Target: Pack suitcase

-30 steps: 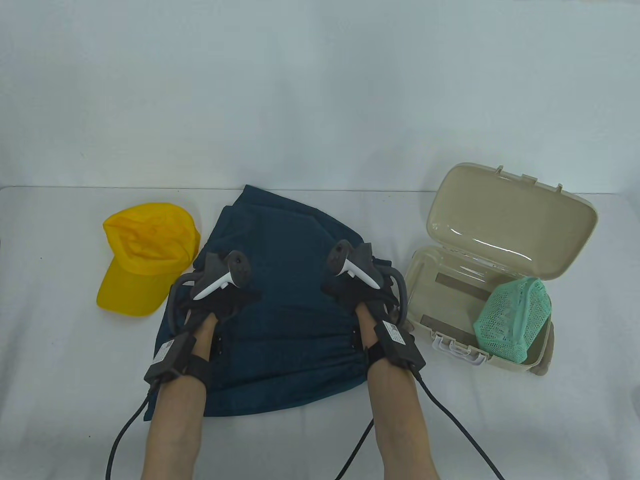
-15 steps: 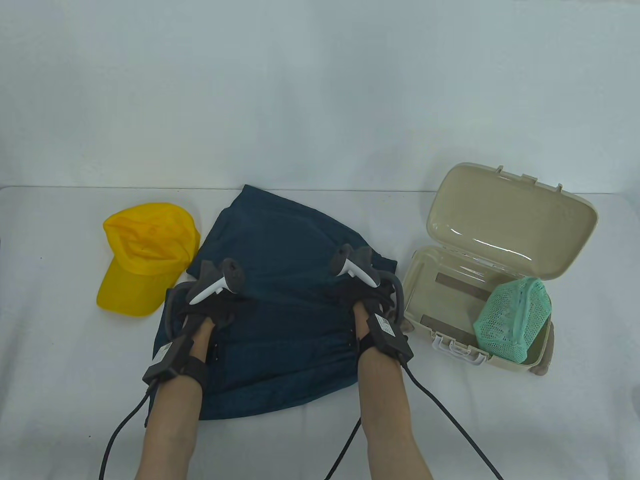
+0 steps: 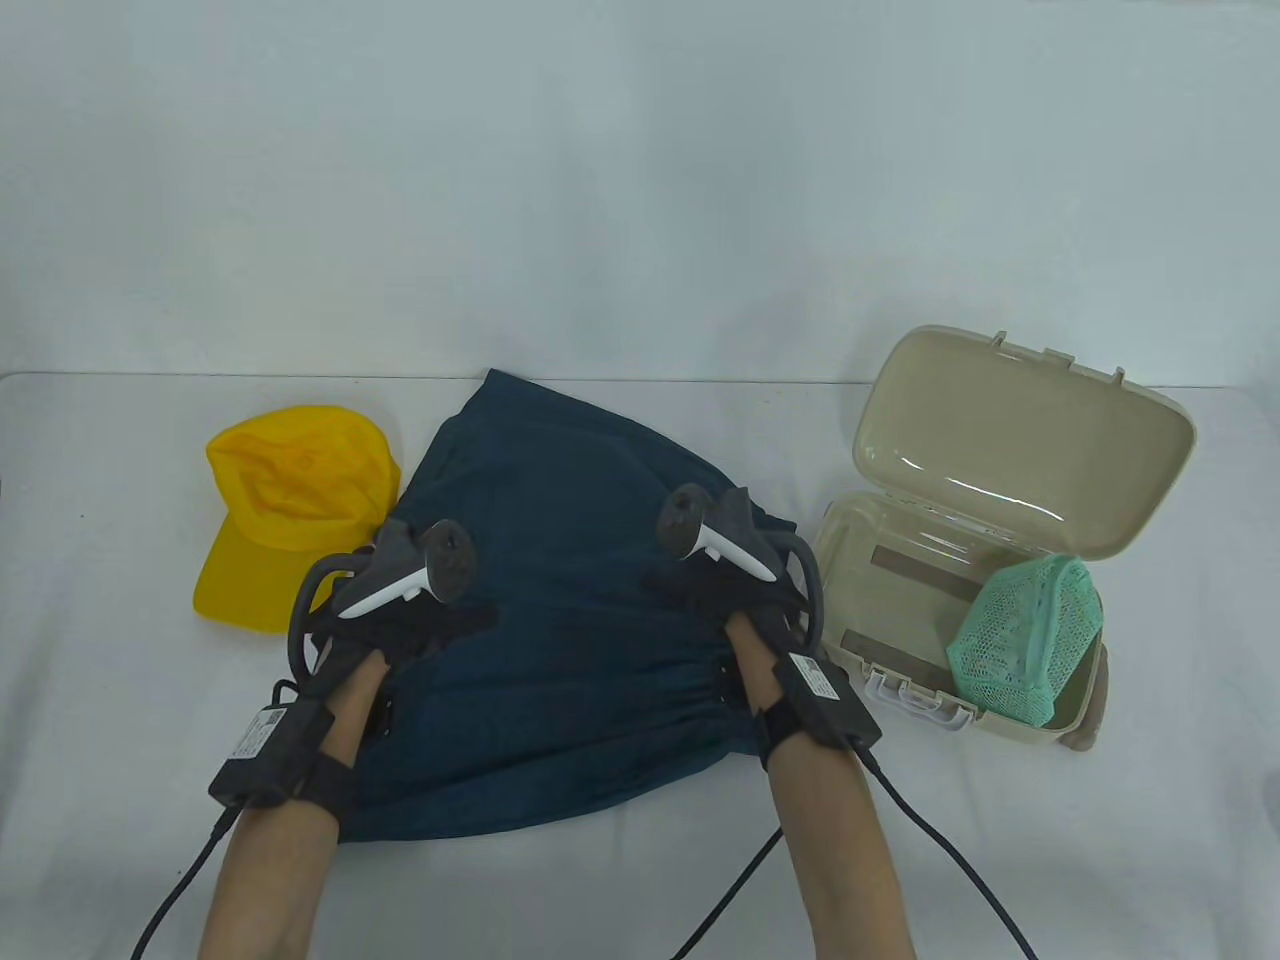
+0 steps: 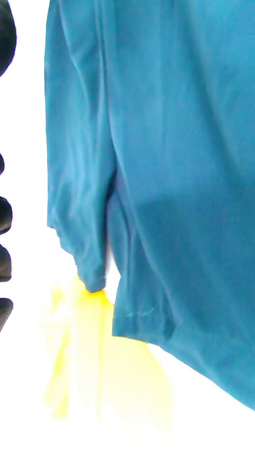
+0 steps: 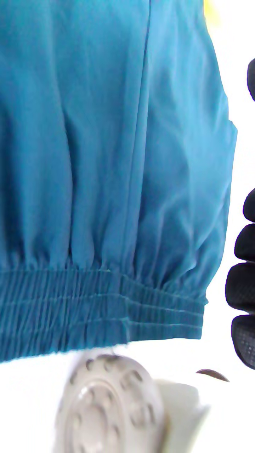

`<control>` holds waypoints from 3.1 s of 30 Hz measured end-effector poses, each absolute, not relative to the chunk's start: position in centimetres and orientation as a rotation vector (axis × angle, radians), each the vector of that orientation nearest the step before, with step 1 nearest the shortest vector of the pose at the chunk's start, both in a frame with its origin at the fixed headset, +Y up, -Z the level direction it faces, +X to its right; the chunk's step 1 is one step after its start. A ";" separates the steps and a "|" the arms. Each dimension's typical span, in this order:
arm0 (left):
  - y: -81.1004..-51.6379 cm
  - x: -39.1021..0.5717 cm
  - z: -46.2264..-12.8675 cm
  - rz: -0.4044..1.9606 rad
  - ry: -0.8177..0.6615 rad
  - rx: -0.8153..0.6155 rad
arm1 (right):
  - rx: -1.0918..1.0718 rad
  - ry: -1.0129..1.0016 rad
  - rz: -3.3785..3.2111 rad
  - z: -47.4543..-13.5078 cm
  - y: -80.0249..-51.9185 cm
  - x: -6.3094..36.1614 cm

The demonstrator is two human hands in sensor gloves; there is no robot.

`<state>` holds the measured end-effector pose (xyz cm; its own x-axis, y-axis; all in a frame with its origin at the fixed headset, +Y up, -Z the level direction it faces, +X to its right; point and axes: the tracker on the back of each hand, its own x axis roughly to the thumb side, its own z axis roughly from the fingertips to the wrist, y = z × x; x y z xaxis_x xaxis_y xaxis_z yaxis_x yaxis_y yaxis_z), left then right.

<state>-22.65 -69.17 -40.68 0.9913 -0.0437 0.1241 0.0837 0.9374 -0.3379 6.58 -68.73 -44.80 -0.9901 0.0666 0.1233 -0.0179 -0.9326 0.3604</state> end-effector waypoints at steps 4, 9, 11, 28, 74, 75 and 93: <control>-66.8 -23.1 -36.3 -0.076 -0.152 -0.284 | 0.441 0.371 3.101 -39.7 -66.0 6.5; -66.6 -23.4 -31.7 -0.148 -0.208 -0.307 | 0.644 0.279 3.132 -34.5 -64.6 7.2; -67.0 -23.5 -30.6 -0.243 -0.222 -0.324 | 0.690 0.278 3.146 -33.1 -64.6 7.5; -74.0 -19.9 -28.1 -0.732 -0.352 -0.595 | 0.794 0.580 3.307 -31.6 -72.5 10.0; -52.3 -29.1 -30.5 -0.399 0.042 -0.098 | 0.674 0.190 3.087 -31.2 -56.1 9.7; -51.9 -29.0 -31.4 -0.406 0.055 -0.082 | 0.659 0.231 3.086 -31.7 -55.9 9.7; -59.6 -18.6 -47.6 -0.313 0.206 0.049 | -0.129 0.403 3.263 -38.9 -67.5 11.4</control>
